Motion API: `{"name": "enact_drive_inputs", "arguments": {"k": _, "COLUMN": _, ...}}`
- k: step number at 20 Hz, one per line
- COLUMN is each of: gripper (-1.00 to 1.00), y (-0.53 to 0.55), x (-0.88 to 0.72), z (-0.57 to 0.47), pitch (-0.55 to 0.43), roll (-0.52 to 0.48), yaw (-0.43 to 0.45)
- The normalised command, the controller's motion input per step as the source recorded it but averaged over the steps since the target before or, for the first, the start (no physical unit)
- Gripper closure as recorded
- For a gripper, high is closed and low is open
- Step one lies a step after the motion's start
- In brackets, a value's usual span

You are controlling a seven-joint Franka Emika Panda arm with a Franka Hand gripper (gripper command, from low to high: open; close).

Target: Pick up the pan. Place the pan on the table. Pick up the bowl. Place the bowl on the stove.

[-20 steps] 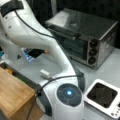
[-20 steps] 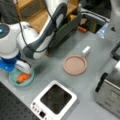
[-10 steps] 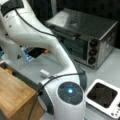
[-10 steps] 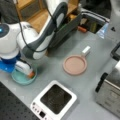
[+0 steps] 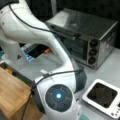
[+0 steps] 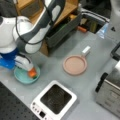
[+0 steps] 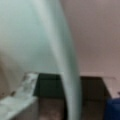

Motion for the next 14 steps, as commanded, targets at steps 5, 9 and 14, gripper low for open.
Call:
{"name": "enact_drive_inputs", "arguments": {"k": 5, "gripper": 1.00, "y": 0.09, "x": -0.01, "z": 0.11, "pitch": 0.060, "roll": 0.429, "yaw": -0.049}}
{"name": "enact_drive_inputs", "arguments": {"k": 9, "gripper": 1.00, "y": 0.07, "x": 0.02, "z": 0.14, "pitch": 0.027, "roll": 0.370, "yaw": -0.089}}
{"name": "enact_drive_inputs", "arguments": {"k": 14, "gripper": 1.00, "y": 0.04, "x": 0.02, "z": 0.12, "pitch": 0.040, "roll": 0.319, "yaw": -0.163}}
